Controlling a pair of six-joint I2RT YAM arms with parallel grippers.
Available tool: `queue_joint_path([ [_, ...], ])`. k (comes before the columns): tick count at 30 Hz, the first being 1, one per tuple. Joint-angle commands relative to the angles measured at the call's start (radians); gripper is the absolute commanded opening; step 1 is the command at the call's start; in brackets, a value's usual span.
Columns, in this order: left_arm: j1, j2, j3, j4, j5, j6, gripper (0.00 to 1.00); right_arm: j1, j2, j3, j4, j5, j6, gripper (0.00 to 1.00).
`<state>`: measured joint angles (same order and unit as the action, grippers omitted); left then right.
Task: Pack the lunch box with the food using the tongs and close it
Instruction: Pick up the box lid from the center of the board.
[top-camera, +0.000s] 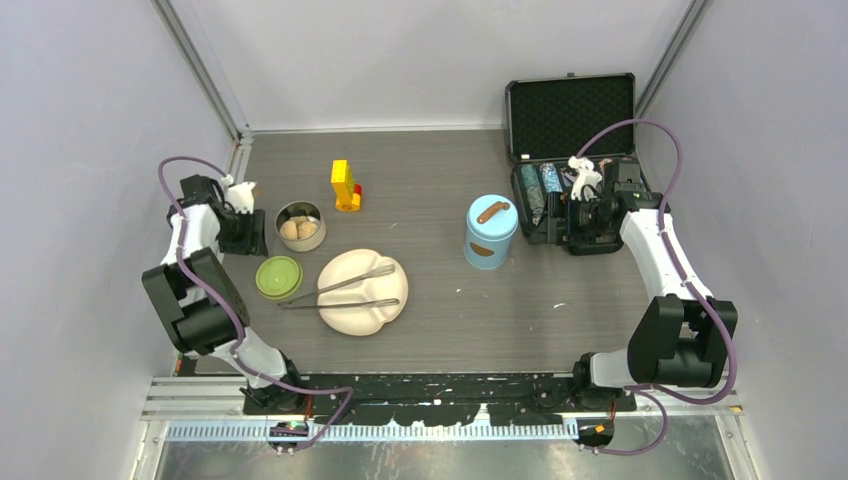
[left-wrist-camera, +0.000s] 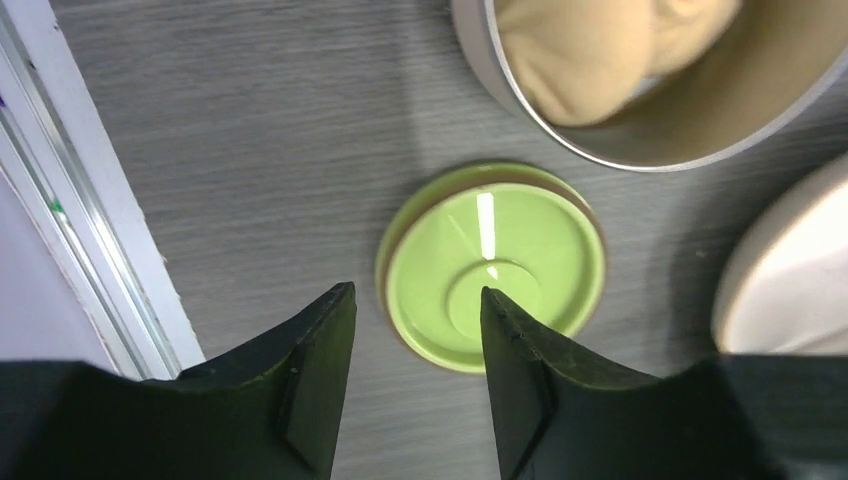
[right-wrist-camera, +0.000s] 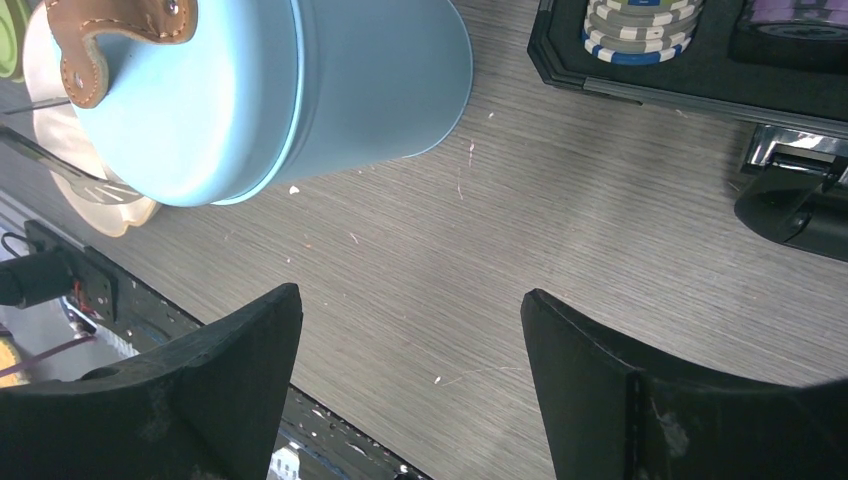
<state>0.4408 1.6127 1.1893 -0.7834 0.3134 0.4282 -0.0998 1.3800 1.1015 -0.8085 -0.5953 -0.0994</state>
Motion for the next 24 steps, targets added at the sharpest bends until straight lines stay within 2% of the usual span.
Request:
queue_joint_path([
  [1, 0.020, 0.075, 0.012, 0.094, -0.047, 0.081, 0.50, -0.003, -0.036, 0.009, 0.009, -0.021, -0.017, 0.85],
  [11, 0.028, 0.176, -0.039, 0.137, -0.049, 0.110, 0.44, -0.004, -0.032, 0.013, 0.009, -0.021, -0.017, 0.85],
  [14, 0.032, 0.192, -0.049, 0.149, -0.064, 0.117, 0.35, -0.003, -0.032, 0.015, 0.009, -0.023, -0.016, 0.85],
  [20, 0.038, 0.167, -0.040, 0.138, -0.053, 0.113, 0.08, -0.003, -0.037, 0.022, 0.000, -0.030, -0.023, 0.85],
  [24, 0.065, 0.137, 0.000, 0.094, -0.025, 0.103, 0.00, -0.003, -0.041, 0.037, -0.011, -0.044, -0.029, 0.85],
])
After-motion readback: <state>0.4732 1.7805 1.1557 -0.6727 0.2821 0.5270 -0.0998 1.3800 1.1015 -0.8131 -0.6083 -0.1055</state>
